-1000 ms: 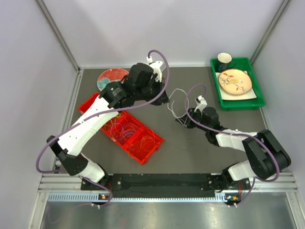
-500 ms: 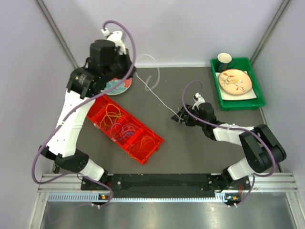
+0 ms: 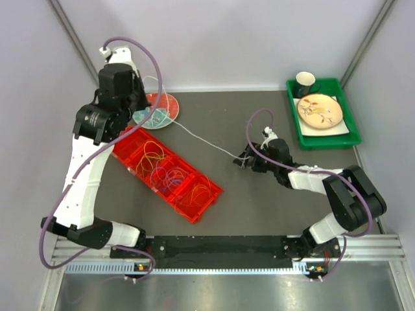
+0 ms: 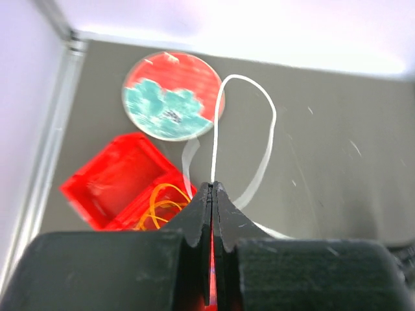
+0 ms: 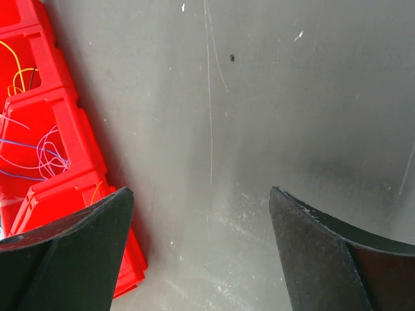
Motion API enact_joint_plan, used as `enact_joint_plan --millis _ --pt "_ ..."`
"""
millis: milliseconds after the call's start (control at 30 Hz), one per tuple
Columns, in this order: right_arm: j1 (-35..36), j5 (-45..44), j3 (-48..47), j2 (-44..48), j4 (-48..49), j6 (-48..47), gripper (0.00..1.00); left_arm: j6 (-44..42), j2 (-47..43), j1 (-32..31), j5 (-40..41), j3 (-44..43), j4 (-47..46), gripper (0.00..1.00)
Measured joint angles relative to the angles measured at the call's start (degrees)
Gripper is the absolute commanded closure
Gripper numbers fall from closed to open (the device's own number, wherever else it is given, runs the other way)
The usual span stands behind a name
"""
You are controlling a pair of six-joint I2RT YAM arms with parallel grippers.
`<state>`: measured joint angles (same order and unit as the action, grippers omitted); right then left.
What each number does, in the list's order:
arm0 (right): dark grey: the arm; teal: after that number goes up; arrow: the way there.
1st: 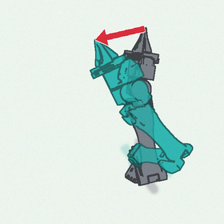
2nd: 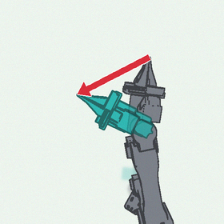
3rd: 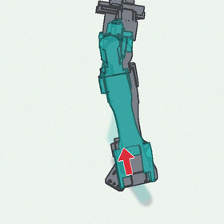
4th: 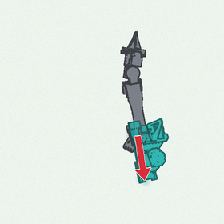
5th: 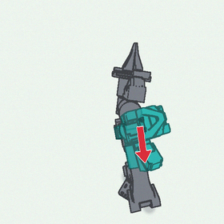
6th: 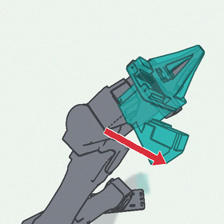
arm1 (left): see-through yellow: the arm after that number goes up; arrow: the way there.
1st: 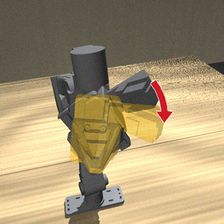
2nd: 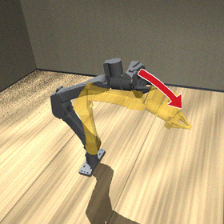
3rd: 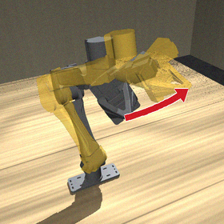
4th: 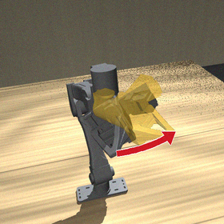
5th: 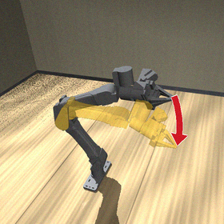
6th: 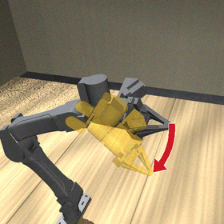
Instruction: Untangle the cables
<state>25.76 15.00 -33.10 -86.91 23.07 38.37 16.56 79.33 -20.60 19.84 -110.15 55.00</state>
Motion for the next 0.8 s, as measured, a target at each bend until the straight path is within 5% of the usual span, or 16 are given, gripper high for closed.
enact_joint_plan --millis 133,800 --pt "0.0 0.0 -0.2 -0.4 -0.4 0.1 0.02 -0.2 -1.2 1.5 4.5 0.0 -2.1 1.0" --pt "0.0 -0.5 -2.9 -2.6 -3.2 0.2 0.01 -1.1 -4.0 3.8 19.2 3.9 -7.8 1.0"
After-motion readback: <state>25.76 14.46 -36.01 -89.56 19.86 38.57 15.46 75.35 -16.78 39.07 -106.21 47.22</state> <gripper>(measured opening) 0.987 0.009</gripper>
